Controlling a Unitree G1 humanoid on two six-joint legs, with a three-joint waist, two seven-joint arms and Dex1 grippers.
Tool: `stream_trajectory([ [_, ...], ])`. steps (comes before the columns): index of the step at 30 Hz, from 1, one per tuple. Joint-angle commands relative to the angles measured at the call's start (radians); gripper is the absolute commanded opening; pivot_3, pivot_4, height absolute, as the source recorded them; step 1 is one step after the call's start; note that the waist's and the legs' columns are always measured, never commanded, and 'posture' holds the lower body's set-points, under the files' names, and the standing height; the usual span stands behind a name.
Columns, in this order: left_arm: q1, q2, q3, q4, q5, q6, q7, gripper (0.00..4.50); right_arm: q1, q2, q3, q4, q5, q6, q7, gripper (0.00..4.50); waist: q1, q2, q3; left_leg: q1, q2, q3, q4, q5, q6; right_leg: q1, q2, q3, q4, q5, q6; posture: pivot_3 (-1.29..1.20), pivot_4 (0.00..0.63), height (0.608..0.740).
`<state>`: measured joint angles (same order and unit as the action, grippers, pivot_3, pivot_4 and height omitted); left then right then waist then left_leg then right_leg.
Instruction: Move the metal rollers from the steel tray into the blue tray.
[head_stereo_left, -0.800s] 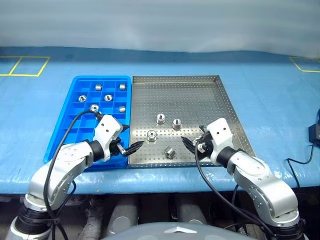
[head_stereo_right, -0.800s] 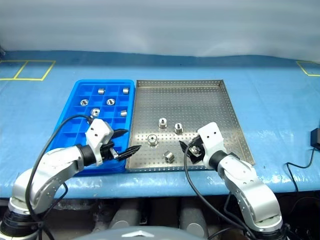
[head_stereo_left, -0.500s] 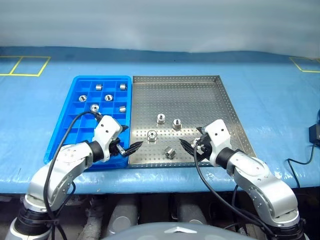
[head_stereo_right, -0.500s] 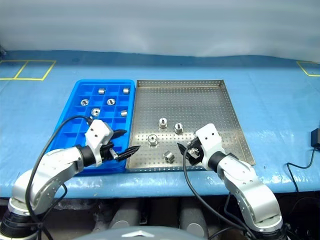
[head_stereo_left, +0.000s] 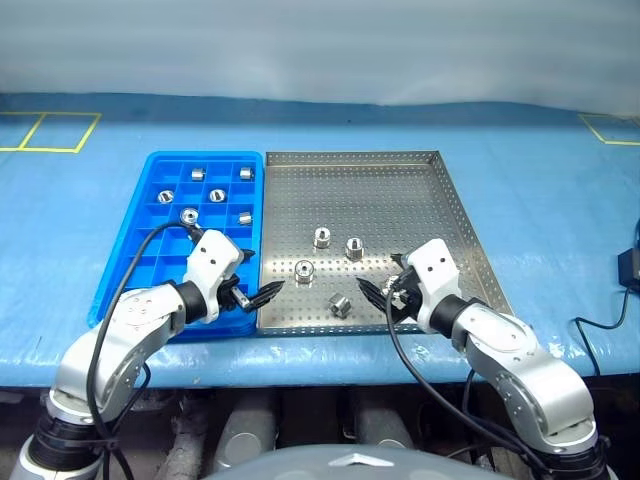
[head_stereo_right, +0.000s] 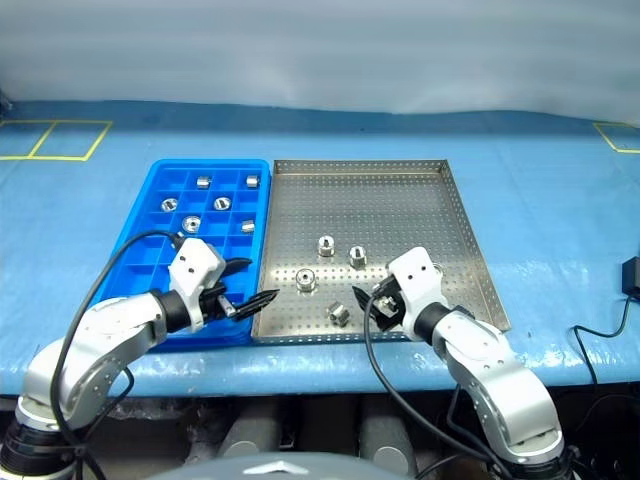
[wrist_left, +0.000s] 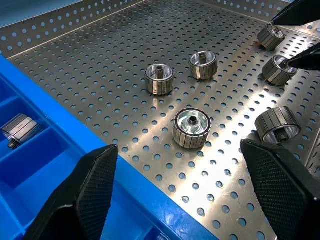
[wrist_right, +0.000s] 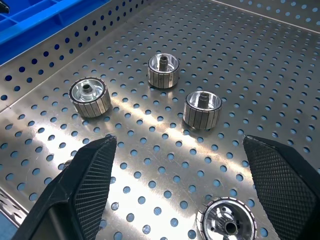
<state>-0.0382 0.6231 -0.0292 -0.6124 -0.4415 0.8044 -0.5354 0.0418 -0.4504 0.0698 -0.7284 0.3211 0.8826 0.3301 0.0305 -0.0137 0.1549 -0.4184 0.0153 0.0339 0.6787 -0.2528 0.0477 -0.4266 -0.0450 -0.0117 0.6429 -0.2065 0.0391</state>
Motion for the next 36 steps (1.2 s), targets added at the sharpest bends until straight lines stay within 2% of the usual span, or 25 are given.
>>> stream_trajectory([
  [1,-0.003,0.001,0.016,-0.034,-0.004,-0.004,0.004,4.28,-0.010,-0.001,-0.007,-0.031,0.003,-0.017,0.002,4.26,0.000,0.000,0.000,0.000,0.000,0.000,0.000,0.000,0.000,0.000,0.000,0.000,0.000,0.000,0.000,0.08,0.150,0.740],
  [9,-0.019,0.008,0.006,-0.020,0.006,0.000,0.012,4.28,0.000,0.004,0.000,-0.035,-0.001,-0.020,-0.006,4.26,0.000,0.000,0.000,0.000,0.000,0.000,0.000,0.000,0.000,0.000,0.000,0.000,0.000,0.000,0.000,0.07,0.150,0.740],
  [13,-0.118,0.003,0.006,0.036,0.013,0.002,0.012,4.28,0.001,0.009,-0.004,-0.038,-0.004,-0.024,-0.013,4.26,0.003,0.000,0.000,0.000,0.000,0.000,0.000,0.000,0.000,0.000,0.000,0.000,0.000,0.000,0.000,0.05,0.150,0.740],
  [16,-0.246,-0.004,-0.025,0.151,0.044,0.021,0.018,4.28,0.000,0.014,-0.002,-0.036,-0.009,-0.030,-0.019,4.26,0.005,0.000,0.000,0.001,0.000,-0.001,0.001,0.000,0.000,0.001,0.001,-0.001,0.001,0.000,0.000,0.04,0.150,0.740],
  [20,-0.450,-0.021,-0.143,0.334,0.093,-0.007,-0.074,4.28,0.001,0.024,0.004,-0.033,-0.018,-0.038,-0.027,4.26,0.002,0.000,0.000,0.000,-0.001,0.000,0.002,0.000,0.000,0.002,0.001,0.000,0.000,0.001,0.001,0.03,0.150,0.740],
  [26,-0.730,-0.115,-0.345,0.722,0.237,-0.158,-0.232,4.28,0.013,0.042,0.005,-0.040,-0.031,-0.057,-0.047,4.26,-0.005,0.000,0.000,-0.001,-0.005,0.000,0.002,-0.001,0.002,0.001,0.001,0.002,0.000,0.000,0.003,-0.01,0.150,0.740],
  [31,-0.843,-0.206,-0.392,0.984,0.315,-0.264,-0.295,4.28,0.043,0.058,0.006,-0.056,-0.039,-0.068,-0.065,4.26,-0.025,0.000,0.000,-0.002,-0.005,0.001,0.002,-0.002,0.004,0.000,0.001,0.004,0.000,-0.001,0.005,-0.04,0.150,0.740],
  [36,-0.883,-0.265,-0.418,1.138,0.376,-0.334,-0.362,4.28,0.065,0.072,0.008,-0.068,-0.049,-0.075,-0.080,4.26,-0.044,0.000,0.000,-0.003,-0.005,0.001,0.002,-0.002,0.005,-0.001,0.001,0.005,0.000,0.000,0.007,-0.07,0.150,0.740],
])
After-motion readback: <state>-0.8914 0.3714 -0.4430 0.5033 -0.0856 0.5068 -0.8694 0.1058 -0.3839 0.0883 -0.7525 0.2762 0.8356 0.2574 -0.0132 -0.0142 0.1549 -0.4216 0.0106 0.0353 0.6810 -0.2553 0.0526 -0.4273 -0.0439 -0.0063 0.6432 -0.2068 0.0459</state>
